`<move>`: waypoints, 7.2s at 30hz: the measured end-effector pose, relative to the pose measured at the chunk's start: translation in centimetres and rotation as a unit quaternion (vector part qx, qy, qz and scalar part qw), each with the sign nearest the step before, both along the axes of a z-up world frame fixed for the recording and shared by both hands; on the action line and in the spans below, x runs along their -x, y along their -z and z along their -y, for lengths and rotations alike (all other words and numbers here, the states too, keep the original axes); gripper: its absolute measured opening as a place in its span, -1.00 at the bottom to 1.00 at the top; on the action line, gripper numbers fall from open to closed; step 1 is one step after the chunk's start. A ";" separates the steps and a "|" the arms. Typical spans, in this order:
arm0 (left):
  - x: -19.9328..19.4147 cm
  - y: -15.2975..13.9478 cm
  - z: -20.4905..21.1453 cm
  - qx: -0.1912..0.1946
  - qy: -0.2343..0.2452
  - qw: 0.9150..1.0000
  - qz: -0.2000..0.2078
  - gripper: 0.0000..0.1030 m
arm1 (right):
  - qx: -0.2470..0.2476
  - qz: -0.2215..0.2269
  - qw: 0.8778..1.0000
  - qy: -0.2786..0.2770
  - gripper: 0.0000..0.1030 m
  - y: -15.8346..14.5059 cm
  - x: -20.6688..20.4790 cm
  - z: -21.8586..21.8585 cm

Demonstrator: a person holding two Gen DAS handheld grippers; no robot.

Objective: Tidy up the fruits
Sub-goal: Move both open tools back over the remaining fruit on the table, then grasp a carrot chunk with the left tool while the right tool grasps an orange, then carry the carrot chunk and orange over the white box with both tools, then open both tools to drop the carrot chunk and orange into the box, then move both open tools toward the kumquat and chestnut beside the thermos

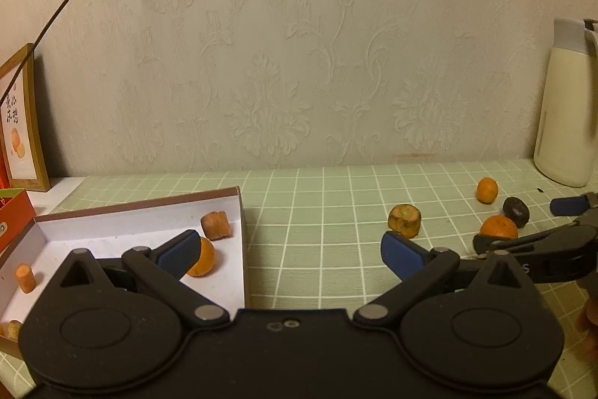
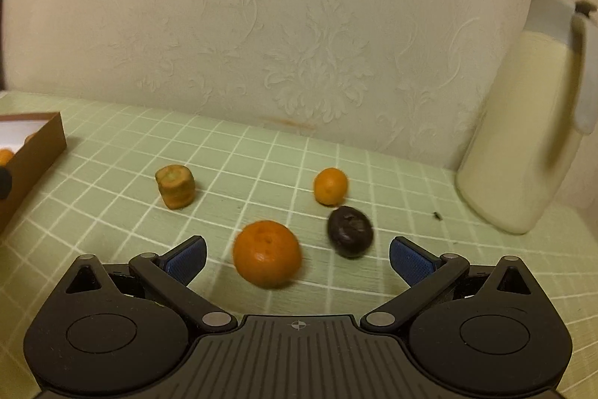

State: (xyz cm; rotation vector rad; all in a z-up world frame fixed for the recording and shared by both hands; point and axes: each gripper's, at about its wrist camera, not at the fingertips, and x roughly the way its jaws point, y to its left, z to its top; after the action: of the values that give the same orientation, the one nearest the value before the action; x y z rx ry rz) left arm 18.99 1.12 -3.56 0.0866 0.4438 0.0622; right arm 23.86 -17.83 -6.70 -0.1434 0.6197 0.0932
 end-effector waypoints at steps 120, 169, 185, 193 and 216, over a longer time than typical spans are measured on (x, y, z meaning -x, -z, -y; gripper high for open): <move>7.3 -7.2 -13.9 0.019 -0.135 0.990 0.037 -0.52 | -0.092 0.078 0.963 -0.240 -0.19 -11.4 7.5 -15.3; 8.0 -3.7 -25.5 0.006 -0.253 0.967 0.033 0.88 | -0.033 0.088 0.961 -0.262 1.00 -5.6 3.3 -22.8; 7.9 -4.9 -21.7 -0.028 -0.212 0.976 0.039 0.88 | -0.059 0.082 0.963 -0.250 1.00 -7.1 4.0 -21.2; 7.1 -6.0 -17.3 -0.031 -0.170 0.983 0.055 0.88 | -0.055 0.086 0.965 -0.242 1.00 -8.0 5.1 -18.2; 3.7 -4.8 -6.3 -0.036 -0.059 0.996 0.055 0.88 | -0.041 0.083 0.986 -0.139 1.00 -7.2 4.8 -6.3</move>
State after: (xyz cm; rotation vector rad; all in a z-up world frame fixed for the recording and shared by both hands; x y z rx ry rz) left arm 15.28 7.43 1.19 0.1278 0.3362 0.1990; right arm 19.08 -11.54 0.52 -0.1568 0.4249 0.3728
